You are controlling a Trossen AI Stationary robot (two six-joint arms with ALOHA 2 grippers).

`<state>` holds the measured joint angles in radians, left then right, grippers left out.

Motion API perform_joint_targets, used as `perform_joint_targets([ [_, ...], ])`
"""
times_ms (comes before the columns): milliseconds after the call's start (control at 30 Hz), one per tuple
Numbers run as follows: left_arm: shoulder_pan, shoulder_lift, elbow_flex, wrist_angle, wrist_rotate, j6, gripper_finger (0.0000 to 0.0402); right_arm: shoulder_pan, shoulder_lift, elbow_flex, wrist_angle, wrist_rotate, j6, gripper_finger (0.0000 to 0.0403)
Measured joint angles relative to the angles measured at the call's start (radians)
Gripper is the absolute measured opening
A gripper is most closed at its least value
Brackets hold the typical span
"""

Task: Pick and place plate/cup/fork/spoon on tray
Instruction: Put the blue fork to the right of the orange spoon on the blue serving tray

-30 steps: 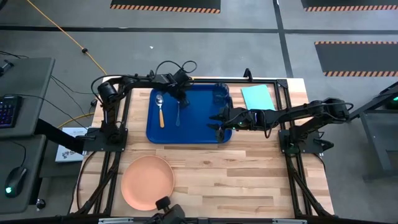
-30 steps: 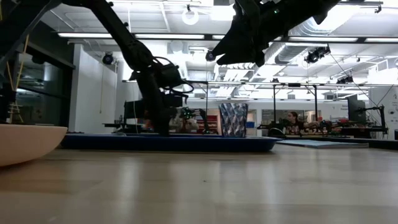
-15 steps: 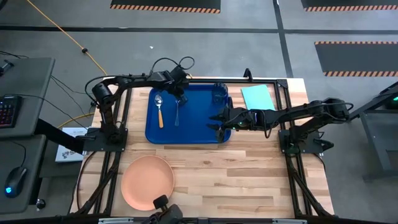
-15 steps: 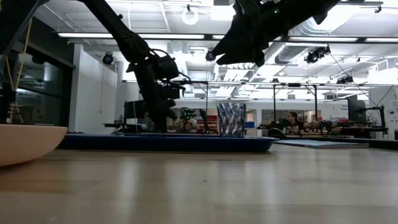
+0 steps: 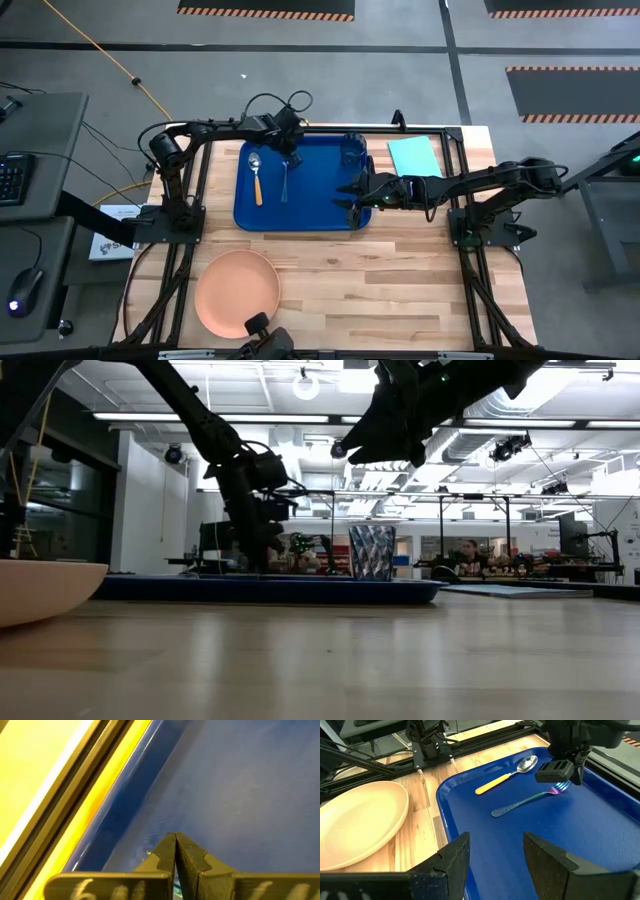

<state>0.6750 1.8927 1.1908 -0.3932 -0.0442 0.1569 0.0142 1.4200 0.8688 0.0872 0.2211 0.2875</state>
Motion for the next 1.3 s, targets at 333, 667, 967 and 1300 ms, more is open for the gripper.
perform_joint_targets([
  [333, 0.013, 0.000, 0.000, -0.067, -0.039, -0.016, 0.0000, 0.000, 0.000, 0.000, 0.000, 0.000, 0.001, 0.0174],
  [667, 0.023, 0.000, 0.000, -0.119, -0.049, -0.014, 0.0000, 0.000, 0.000, 0.000, 0.000, 0.000, 0.000, 0.0174],
  [967, 0.023, -0.002, -0.001, -0.195, -0.078, 0.003, 0.0000, 0.000, 0.000, 0.000, 0.000, 0.000, 0.000, 0.0174],
  [1300, -0.039, -0.078, 0.000, -0.179, -0.004, -0.028, 0.0000, 0.000, 0.000, 0.000, 0.000, 0.004, 0.000, 0.0174],
])
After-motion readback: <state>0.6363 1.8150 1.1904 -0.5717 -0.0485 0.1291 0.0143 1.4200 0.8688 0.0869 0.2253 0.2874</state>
